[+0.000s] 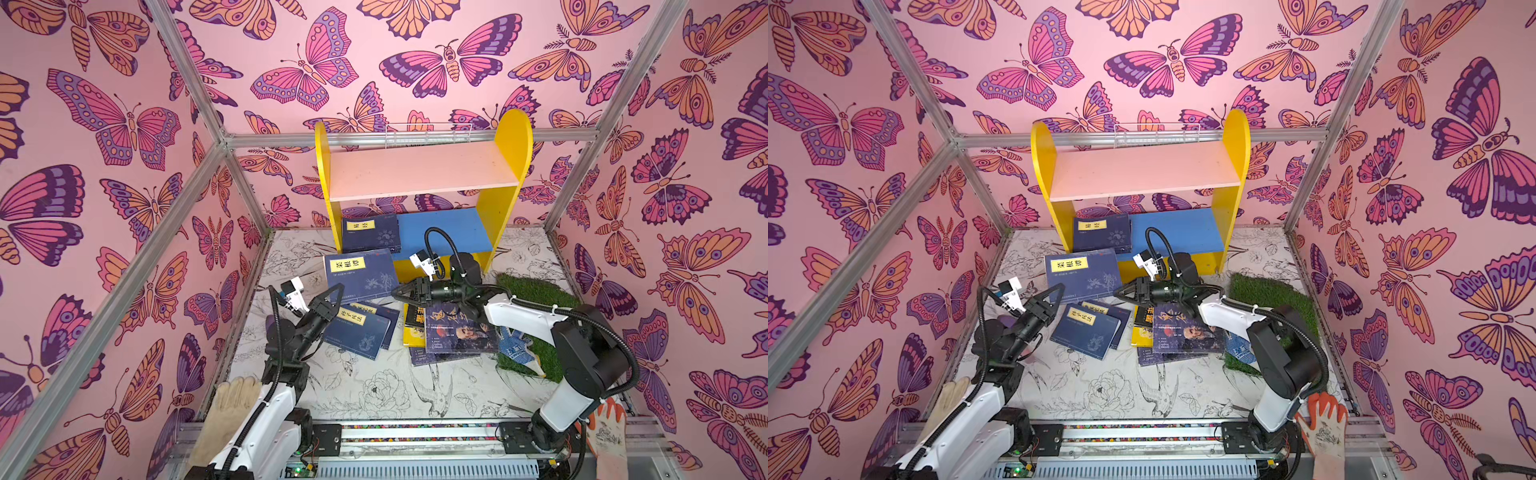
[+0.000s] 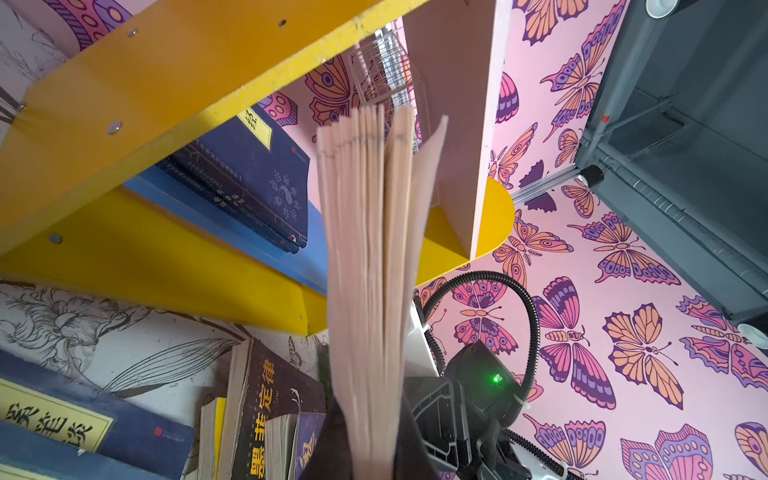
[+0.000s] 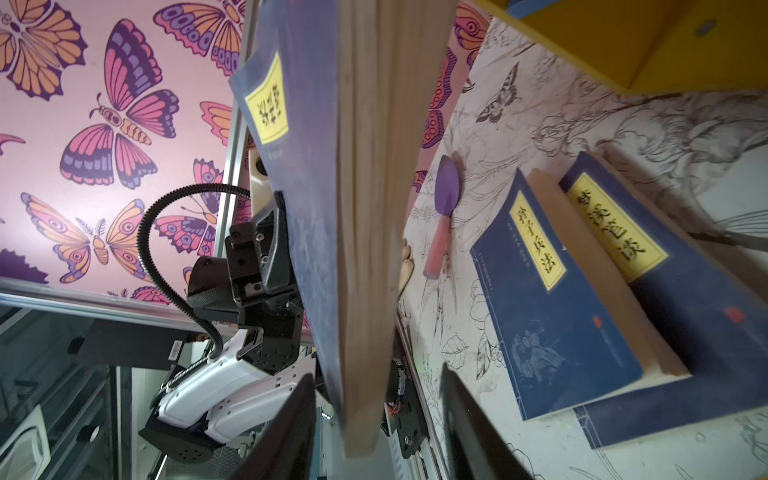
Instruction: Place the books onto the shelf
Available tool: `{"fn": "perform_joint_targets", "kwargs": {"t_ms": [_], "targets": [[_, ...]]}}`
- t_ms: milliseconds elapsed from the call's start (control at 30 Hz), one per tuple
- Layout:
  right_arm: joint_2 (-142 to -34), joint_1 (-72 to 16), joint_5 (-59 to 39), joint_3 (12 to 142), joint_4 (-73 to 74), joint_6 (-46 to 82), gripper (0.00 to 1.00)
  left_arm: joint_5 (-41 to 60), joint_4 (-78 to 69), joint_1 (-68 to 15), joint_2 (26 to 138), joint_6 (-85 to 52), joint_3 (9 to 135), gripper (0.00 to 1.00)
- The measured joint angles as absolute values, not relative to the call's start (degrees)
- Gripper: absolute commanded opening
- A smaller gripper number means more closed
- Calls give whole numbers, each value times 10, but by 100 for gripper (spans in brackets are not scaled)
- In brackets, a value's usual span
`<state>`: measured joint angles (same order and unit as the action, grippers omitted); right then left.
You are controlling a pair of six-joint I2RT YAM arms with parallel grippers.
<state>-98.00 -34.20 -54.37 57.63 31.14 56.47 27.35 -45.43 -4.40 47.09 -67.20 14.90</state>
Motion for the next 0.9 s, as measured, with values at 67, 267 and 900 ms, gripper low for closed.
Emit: {"fn": "perform_joint_targets", "kwargs": {"t_ms": [67,267,900], "targets": [[-987,-343,-545,576,341,585,34,274,-455,-44,471,-672,149,0],[-1001,-342,-536,576,415,640,18,271,-454,-44,470,-672,143,0],[-985,-258,-471,564,427,674,0,119,10,-41,456,-618,220,68]]}}
